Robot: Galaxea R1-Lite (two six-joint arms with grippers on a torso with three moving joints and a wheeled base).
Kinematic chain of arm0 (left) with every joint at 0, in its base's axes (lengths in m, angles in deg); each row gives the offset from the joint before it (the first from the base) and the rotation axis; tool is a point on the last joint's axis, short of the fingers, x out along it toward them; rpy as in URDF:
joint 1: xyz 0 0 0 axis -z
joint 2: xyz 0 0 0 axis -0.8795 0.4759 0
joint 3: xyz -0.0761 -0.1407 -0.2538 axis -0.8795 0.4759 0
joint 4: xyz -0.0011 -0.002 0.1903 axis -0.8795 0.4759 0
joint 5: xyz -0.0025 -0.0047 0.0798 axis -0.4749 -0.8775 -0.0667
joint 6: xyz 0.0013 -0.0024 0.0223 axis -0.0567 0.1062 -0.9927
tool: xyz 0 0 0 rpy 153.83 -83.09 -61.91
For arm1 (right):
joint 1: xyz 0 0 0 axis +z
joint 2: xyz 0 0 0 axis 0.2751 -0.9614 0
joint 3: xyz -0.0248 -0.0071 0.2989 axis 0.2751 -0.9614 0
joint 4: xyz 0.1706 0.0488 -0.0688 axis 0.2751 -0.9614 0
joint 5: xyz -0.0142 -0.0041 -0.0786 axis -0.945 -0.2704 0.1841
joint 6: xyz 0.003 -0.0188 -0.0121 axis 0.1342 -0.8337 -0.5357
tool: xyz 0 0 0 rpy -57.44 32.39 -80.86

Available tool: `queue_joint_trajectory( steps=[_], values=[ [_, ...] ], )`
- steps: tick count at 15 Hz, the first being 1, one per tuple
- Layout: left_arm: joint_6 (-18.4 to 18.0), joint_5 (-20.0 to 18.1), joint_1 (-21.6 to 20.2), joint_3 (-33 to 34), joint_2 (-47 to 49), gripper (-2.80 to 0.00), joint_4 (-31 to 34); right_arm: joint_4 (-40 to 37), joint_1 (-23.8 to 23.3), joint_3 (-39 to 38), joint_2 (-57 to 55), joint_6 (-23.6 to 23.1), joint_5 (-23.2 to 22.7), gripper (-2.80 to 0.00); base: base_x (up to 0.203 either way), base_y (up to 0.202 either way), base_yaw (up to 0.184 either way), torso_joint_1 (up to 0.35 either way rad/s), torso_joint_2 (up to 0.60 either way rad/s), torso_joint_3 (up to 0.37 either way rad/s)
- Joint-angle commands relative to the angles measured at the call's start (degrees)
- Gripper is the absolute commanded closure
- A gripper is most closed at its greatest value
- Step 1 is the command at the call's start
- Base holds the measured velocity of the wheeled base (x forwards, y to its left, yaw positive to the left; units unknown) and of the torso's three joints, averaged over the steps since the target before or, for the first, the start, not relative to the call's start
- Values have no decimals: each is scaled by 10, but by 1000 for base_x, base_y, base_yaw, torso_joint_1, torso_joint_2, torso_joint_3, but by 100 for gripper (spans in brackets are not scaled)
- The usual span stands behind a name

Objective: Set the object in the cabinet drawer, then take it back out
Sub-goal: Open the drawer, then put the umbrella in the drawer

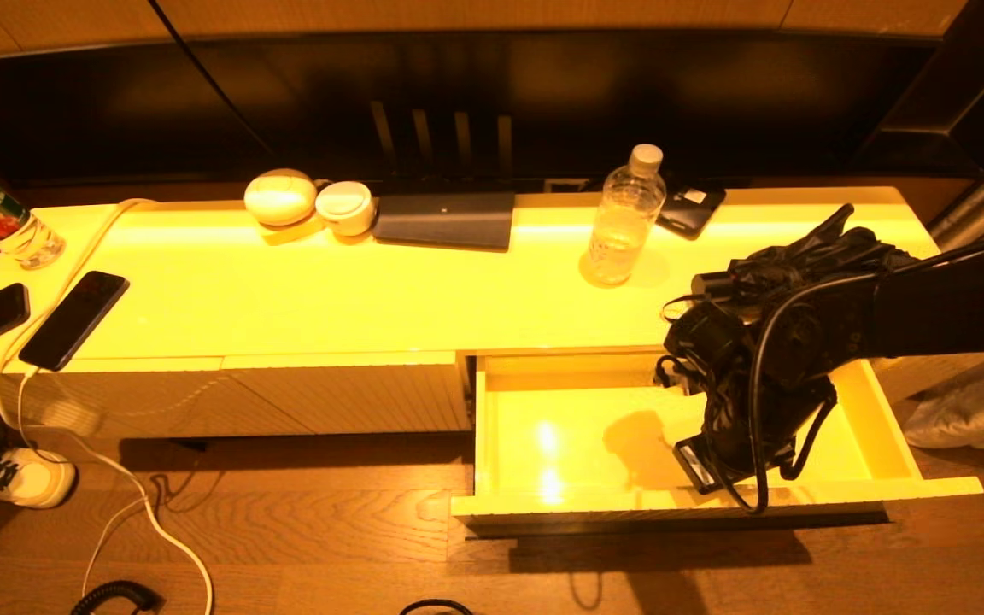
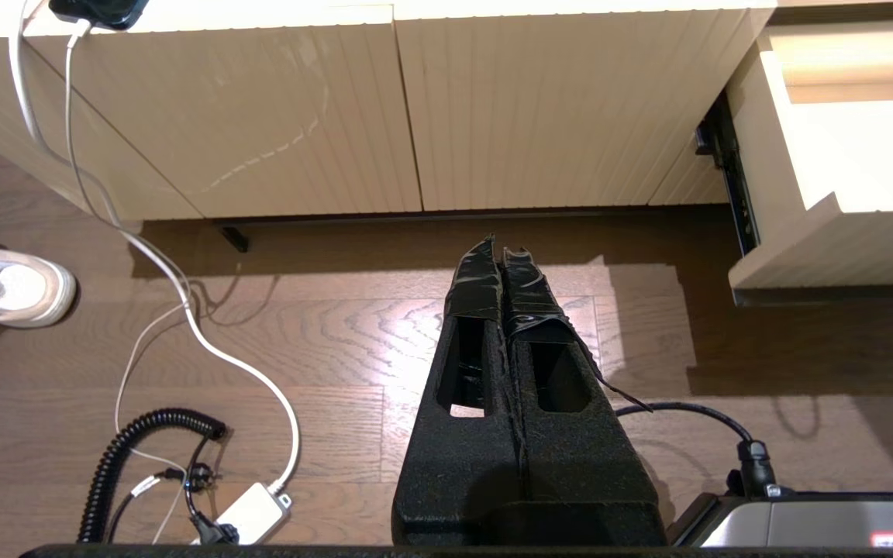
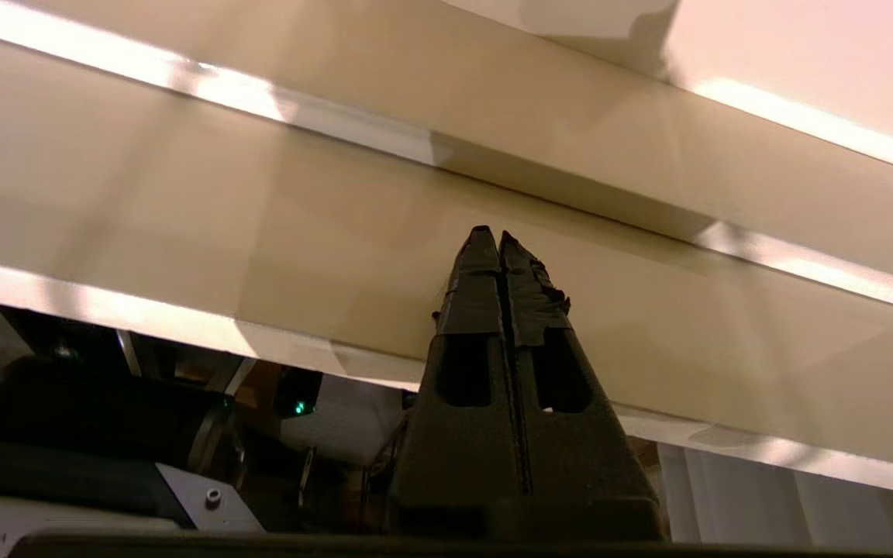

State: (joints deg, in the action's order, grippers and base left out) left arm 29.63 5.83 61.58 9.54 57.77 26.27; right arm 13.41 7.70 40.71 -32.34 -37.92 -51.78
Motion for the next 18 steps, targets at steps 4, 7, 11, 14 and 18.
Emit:
queue_joint_trajectory(
  steps=[4,7,11,14,18],
  values=[
    [0,0,0,1,0,0,1,4,1,-10,17,1,-1,0,0,0,0,0,0,0],
    [0,0,0,1,0,0,0,28,-3,-4,38,25,3,0,0,0,0,0,0,0],
    [0,0,0,1,0,0,1,47,-38,3,147,-54,6,0,0,0,0,0,0,0],
    [0,0,0,1,0,0,0,47,-106,0,228,-293,6,0,0,0,0,0,0,0],
    [0,0,0,1,0,0,0,51,-180,-7,266,-583,4,0,0,0,0,0,0,0]
  ],
)
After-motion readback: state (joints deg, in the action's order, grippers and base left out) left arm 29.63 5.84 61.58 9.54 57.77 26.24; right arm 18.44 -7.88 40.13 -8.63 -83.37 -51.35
